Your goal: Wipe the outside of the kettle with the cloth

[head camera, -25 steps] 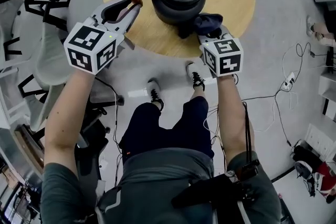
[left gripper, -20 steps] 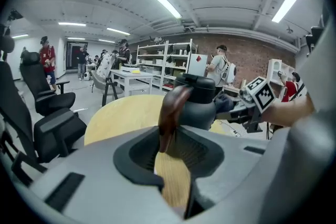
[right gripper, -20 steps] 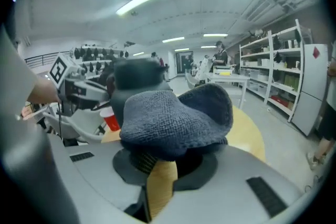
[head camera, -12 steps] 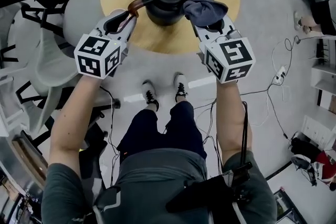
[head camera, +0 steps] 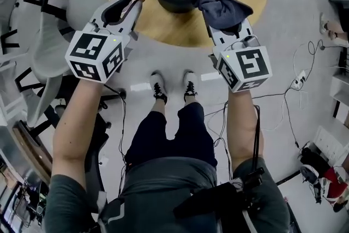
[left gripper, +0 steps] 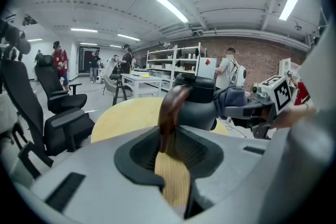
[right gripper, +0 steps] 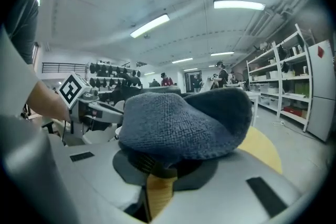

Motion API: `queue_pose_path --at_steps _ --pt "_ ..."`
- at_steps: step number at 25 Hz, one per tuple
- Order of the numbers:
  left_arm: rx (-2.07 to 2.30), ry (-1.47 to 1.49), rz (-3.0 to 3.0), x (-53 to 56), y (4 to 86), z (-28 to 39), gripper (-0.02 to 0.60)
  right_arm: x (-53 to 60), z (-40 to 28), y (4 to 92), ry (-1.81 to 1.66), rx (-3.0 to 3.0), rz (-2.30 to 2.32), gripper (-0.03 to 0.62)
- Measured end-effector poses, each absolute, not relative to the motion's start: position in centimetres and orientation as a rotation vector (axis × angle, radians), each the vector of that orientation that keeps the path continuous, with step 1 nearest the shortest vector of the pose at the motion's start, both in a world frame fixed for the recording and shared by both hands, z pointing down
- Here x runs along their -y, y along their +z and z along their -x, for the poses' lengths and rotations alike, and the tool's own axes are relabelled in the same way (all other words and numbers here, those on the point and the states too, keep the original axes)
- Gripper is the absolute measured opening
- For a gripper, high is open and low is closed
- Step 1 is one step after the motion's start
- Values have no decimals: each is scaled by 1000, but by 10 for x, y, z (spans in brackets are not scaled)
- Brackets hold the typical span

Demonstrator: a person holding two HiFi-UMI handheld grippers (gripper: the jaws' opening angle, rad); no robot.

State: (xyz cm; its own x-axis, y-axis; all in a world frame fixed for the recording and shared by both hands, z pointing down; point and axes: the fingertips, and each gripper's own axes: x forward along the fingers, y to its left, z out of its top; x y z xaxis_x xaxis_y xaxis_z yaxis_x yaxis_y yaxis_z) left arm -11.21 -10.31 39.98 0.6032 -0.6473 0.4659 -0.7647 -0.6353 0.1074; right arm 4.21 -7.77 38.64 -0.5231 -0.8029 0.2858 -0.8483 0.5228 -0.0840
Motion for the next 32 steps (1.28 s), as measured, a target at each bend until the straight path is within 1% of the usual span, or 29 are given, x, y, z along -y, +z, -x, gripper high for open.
queue_pose_path --at_steps 5,8,11,14,17,25,28,32 --pt "1177 563 -2548 102 400 113 89 69 -34 457 400 2458 -1312 74" --pt "1200 581 -2553 101 399 113 85 69 -31 484 412 2406 -1282 74" --pt "1199 589 -2546 97 401 114 61 65 -29 503 426 2339 -1254 74" --pt "1141 649 -2583 87 405 108 17 62 -29 510 444 2301 -1233 75" --pt "1145 673 -2607 77 401 106 18 58 -30 483 451 2322 -1283 75" --pt "1177 486 -2530 46 362 120 18 55 -12 354 343 2489 -1400 77" --pt "1158 396 -2489 22 354 125 18 62 -1 342 320 2498 -1408 77" --pt "1151 329 -2467 -1 356 134 18 66 6 354 278 2466 -1434 77"
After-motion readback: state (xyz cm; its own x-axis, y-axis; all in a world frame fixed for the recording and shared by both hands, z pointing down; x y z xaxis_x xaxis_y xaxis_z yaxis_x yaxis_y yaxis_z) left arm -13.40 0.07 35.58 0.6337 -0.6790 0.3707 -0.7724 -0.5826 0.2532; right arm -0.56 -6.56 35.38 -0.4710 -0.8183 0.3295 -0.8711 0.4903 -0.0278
